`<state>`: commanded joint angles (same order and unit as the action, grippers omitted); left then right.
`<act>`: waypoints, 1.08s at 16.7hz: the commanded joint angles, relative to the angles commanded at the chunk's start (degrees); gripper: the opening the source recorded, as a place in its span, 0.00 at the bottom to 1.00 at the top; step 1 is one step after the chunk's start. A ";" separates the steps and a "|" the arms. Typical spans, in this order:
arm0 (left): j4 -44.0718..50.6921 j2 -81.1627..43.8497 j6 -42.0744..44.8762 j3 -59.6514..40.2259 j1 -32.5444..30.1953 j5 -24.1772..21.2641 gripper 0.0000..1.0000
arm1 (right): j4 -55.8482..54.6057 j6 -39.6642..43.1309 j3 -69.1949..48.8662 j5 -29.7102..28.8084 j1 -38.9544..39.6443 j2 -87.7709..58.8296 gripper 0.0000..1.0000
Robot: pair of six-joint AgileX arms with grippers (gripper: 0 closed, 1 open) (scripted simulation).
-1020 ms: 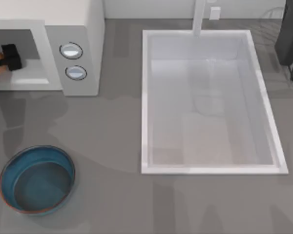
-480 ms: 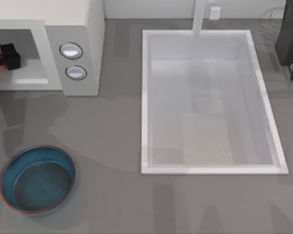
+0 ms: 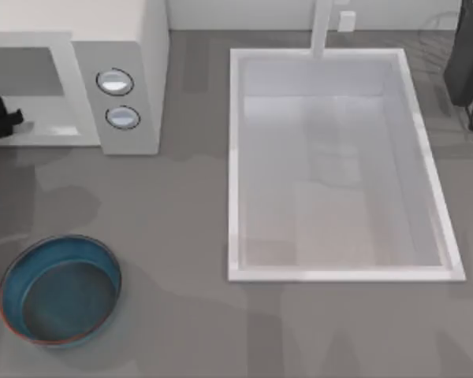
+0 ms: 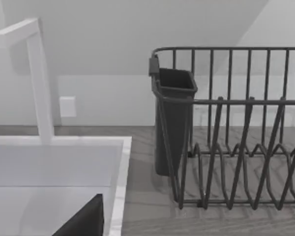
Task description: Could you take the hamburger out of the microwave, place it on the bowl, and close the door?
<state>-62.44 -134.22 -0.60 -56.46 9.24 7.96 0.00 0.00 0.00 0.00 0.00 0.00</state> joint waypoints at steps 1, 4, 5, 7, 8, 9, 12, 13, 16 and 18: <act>-2.62 1.16 0.17 4.30 0.58 -0.55 0.00 | 0.00 0.00 0.00 0.00 0.00 0.00 1.00; -11.05 4.86 0.71 18.21 2.45 -2.28 0.00 | 0.00 0.00 0.00 0.00 0.00 0.00 1.00; -13.83 6.08 0.89 22.54 3.06 -2.85 0.00 | 0.00 0.00 0.00 0.00 0.00 0.00 1.00; -18.82 8.39 1.21 29.56 4.17 -3.90 0.00 | 0.00 0.00 0.00 0.00 0.00 0.00 1.00; -20.87 9.36 1.35 32.14 4.64 -4.34 0.00 | 0.00 0.00 0.00 0.00 0.00 0.00 1.00; -22.60 10.16 1.46 34.14 5.02 -4.70 0.00 | 0.00 0.00 0.00 0.00 0.00 0.00 1.00; -24.77 11.17 1.60 36.43 5.50 -5.16 0.00 | 0.00 0.00 0.00 0.00 0.00 0.00 1.00; -24.77 11.17 1.60 36.43 5.50 -5.16 0.00 | 0.00 0.00 0.00 0.00 0.00 0.00 1.00; -24.54 11.07 1.67 36.19 5.21 -5.03 0.00 | 0.00 0.00 0.00 0.00 0.00 0.00 1.00; -22.79 12.94 1.66 35.88 5.21 -5.02 0.00 | 0.00 0.00 0.00 0.00 0.00 0.00 1.00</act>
<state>-85.23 -121.28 1.05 -20.58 14.45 2.95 0.00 0.00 0.00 0.00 0.00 0.00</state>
